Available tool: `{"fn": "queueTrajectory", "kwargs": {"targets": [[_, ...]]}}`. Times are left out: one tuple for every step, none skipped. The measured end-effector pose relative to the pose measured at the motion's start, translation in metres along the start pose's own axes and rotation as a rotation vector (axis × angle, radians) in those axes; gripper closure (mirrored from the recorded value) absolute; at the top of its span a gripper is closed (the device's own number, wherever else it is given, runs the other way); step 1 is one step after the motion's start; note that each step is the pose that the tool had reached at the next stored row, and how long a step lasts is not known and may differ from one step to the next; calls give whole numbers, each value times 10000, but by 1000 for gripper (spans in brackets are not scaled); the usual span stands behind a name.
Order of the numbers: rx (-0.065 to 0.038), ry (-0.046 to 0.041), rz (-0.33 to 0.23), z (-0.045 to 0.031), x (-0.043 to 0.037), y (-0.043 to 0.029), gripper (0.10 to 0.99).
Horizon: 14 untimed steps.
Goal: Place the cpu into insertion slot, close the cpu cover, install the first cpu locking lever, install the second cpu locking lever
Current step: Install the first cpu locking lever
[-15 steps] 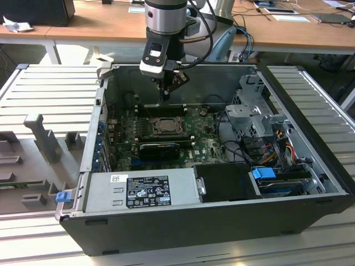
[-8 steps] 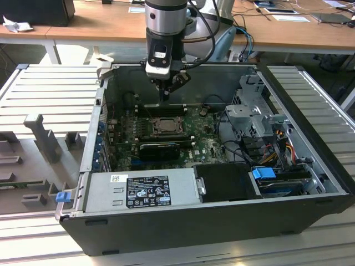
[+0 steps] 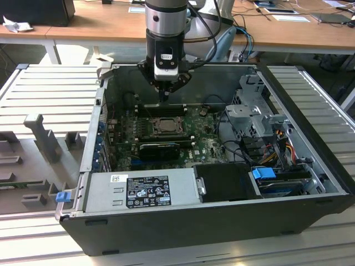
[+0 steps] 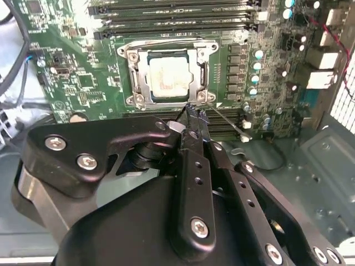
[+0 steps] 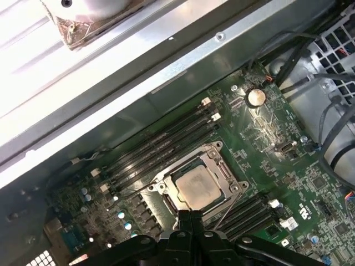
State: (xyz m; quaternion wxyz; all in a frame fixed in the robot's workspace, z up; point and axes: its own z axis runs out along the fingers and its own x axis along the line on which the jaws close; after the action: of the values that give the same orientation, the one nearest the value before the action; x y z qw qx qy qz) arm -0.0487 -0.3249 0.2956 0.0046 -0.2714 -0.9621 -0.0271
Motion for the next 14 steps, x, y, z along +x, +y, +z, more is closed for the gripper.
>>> {"fn": "queueTrajectory", "kwargs": {"targets": [[2, 5, -95, 1, 0, 0, 980], [5, 11, -213, 3, 0, 0, 980], [8, 17, -344, 5, 0, 0, 980], [11, 22, -437, 6, 0, -1, 980], [13, 26, -524, 7, 0, 0, 980], [15, 33, -668, 8, 0, 0, 980], [18, 38, -766, 9, 0, 0, 980], [22, 46, -924, 10, 0, 0, 980], [27, 57, -1148, 11, 0, 0, 980], [31, 64, -1281, 11, 0, -1, 980], [34, 69, -1401, 12, 0, -1, 980], [36, 75, -1555, 12, 0, -1, 980], [37, 78, -1668, 13, 0, -1, 980], [38, 81, -1854, 13, 0, -1, 980]]}}
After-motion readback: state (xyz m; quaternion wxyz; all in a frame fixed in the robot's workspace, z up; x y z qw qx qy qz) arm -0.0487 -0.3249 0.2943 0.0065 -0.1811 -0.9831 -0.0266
